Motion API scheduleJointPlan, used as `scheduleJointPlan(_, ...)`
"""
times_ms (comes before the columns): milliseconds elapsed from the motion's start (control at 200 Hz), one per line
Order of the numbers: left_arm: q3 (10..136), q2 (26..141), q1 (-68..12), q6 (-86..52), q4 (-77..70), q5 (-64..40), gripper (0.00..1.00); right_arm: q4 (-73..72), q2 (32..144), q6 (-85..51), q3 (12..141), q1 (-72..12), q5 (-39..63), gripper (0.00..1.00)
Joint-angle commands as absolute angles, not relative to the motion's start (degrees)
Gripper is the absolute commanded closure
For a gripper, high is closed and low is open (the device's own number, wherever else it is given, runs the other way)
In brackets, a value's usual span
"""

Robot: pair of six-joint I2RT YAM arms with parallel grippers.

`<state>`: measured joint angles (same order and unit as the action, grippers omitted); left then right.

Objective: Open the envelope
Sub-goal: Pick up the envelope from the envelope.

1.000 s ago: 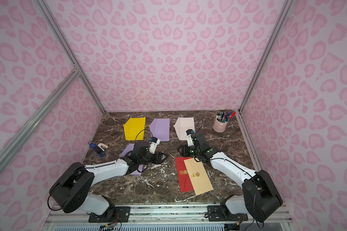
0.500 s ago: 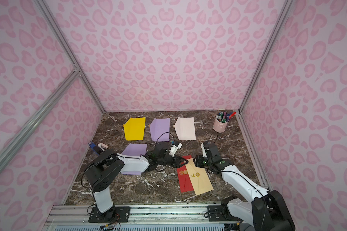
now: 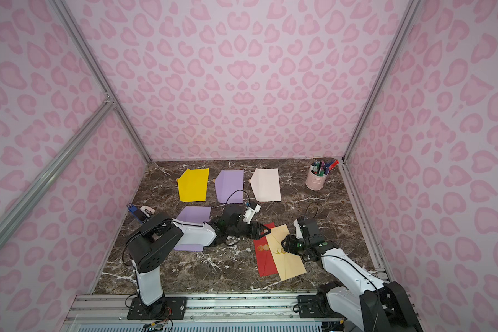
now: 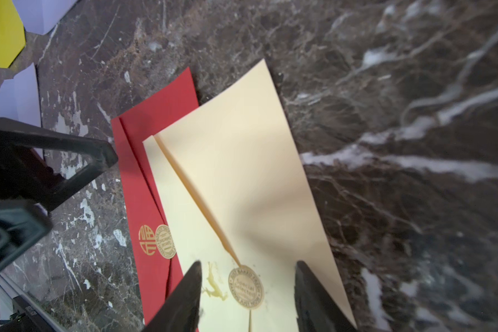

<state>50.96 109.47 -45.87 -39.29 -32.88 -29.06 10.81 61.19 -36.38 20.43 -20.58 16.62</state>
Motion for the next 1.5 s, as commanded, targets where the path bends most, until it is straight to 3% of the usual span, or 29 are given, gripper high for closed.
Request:
scheduleJointPlan(0, 50.95, 109.43, -45.88, -39.62, -32.77, -28.32, 0.40, 8.57, 61.43, -37.18, 19.97, -20.22, 17.73, 0.47)
scheduleJointPlan(645, 52.44, 112.17, -45.79, -39.51, -27.86, -24.30, 0.41, 7.54, 63.27, -36.43, 17.67, -18.65, 19.30, 0.47)
scheduleJointPlan(975, 56.22, 115.61, -46.05, -40.08, -28.16, -28.61, 0.42, 7.48, 63.70, -35.73, 17.58, -18.55, 19.77, 0.46)
scheduleJointPlan(1375, 56.89, 115.99, -47.40, -40.02, -35.19, -34.67, 0.62, 6.59, 64.38, -35.67, 17.31, -18.55, 20.39, 0.46)
scheduleJointPlan(1495, 57.83, 116.36, -48.06, -39.55, -35.67, -35.67, 0.75, 6.68, 64.09, -35.62, 17.28, -18.55, 20.40, 0.46)
